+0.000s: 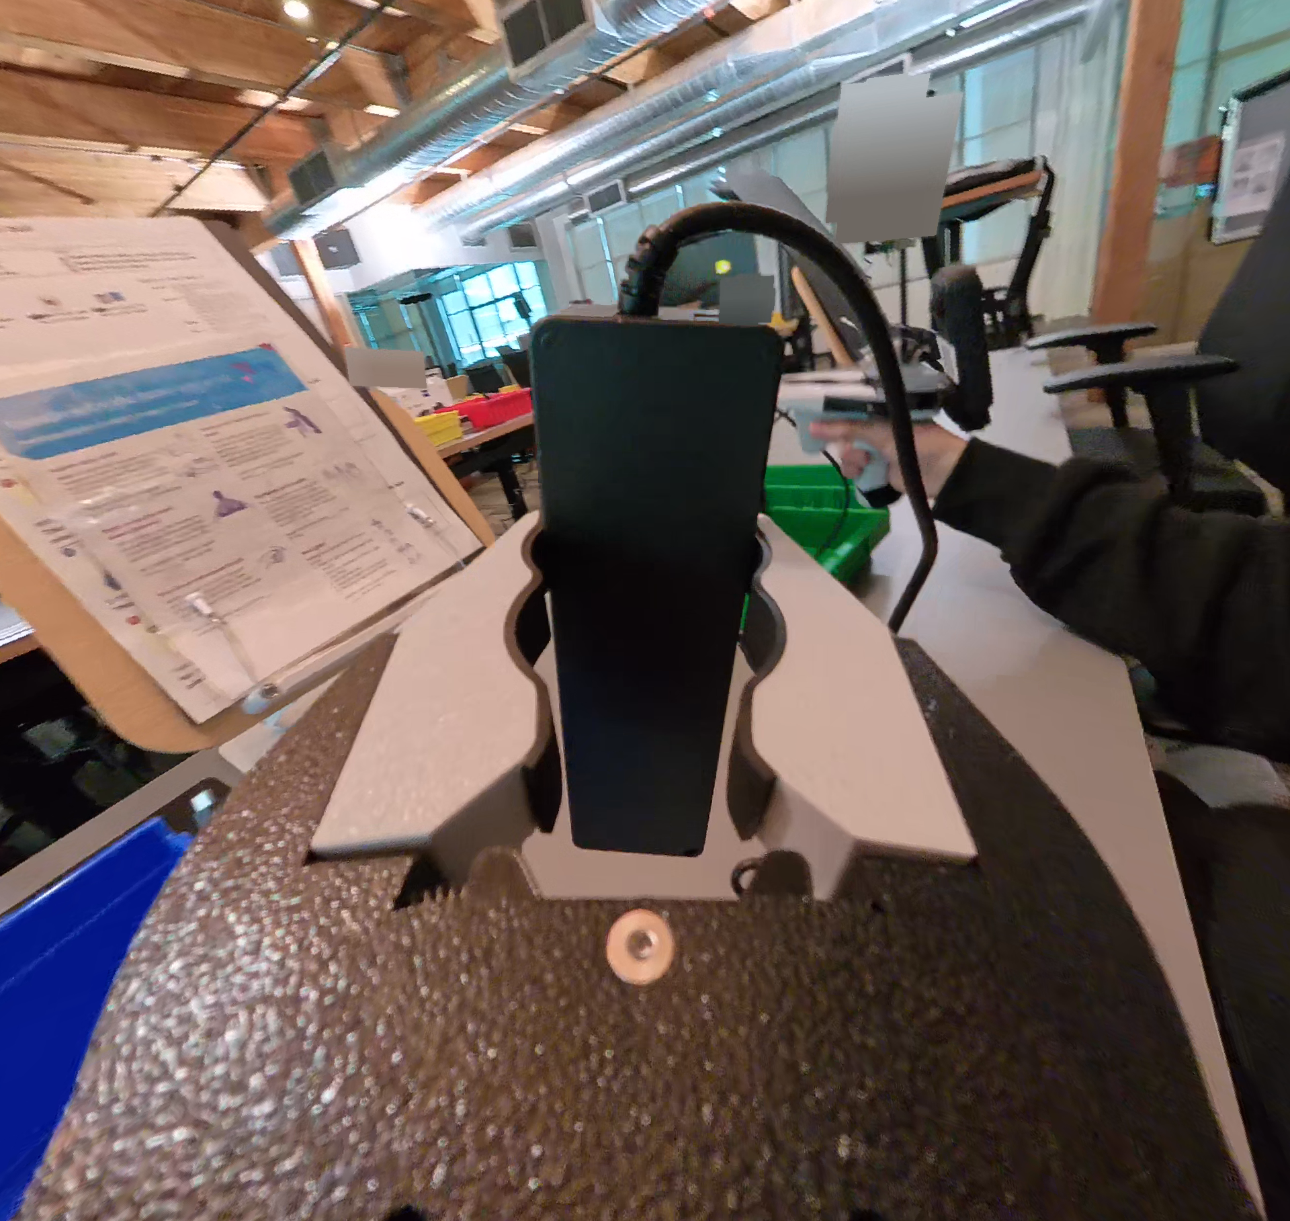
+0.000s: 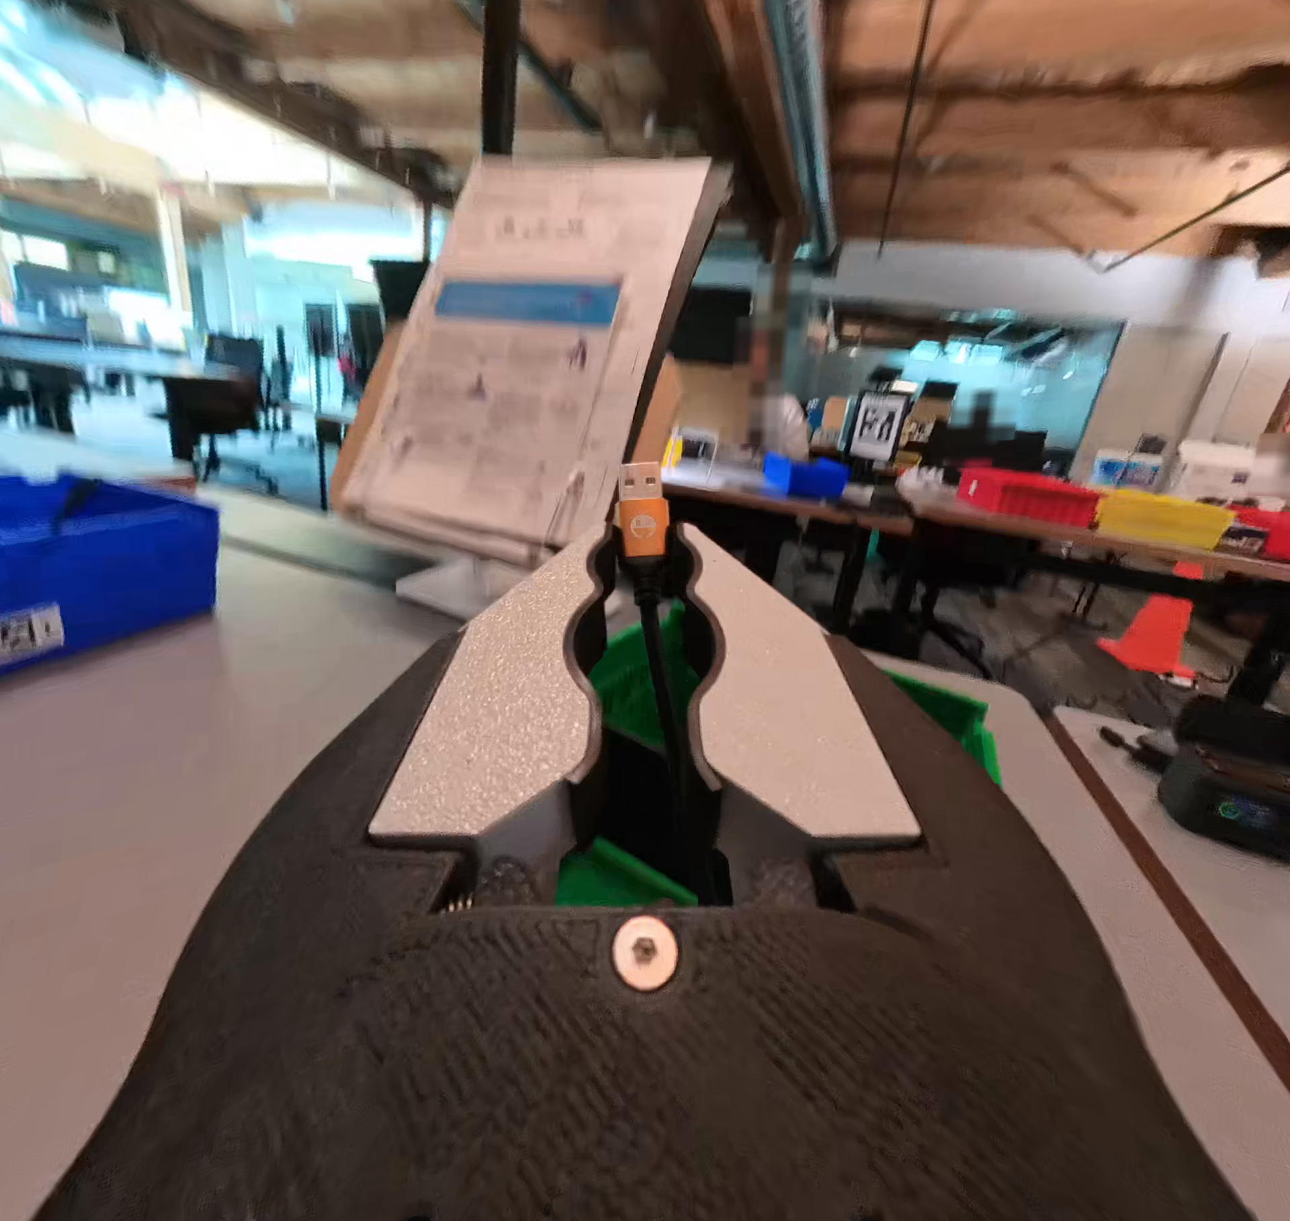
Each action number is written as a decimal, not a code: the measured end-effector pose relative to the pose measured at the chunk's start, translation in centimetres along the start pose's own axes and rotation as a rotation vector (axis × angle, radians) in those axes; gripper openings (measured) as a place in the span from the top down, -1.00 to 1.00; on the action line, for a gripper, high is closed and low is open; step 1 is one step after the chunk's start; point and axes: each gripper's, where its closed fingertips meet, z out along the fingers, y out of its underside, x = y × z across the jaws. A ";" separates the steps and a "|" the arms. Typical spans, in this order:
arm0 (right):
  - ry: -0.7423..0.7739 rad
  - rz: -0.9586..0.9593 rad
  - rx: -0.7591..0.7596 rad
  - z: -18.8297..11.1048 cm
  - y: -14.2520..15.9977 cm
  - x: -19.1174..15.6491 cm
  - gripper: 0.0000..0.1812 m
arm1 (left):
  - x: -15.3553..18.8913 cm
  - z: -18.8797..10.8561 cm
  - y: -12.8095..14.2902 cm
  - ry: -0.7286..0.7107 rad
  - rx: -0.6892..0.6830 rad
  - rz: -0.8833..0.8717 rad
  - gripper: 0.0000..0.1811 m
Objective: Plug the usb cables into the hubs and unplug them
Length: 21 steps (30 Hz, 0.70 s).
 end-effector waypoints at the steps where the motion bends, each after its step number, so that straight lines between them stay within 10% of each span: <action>1: -0.029 -0.031 -0.073 0.3 1.4 -0.5 0.85 | -0.3 -0.2 -0.5 -0.020 0.005 -0.003 0.42; 5: -0.126 -0.096 -0.497 -0.5 8.5 -1.4 0.80 | -1.0 -1.0 -1.3 -0.063 0.015 -0.004 0.42; 11: -0.095 -0.048 -0.683 -2.7 11.2 0.1 0.58 | -1.7 -1.2 -0.9 -0.063 0.027 -0.048 0.42; 15: -0.098 -0.075 -0.632 -2.7 9.1 -0.4 0.56 | -1.6 -1.0 -0.6 -0.061 0.019 -0.046 0.42; 21: -0.533 -0.063 -0.288 -0.2 0.2 -14.8 0.49 | 0.5 -0.1 -1.0 0.057 0.078 -0.069 0.42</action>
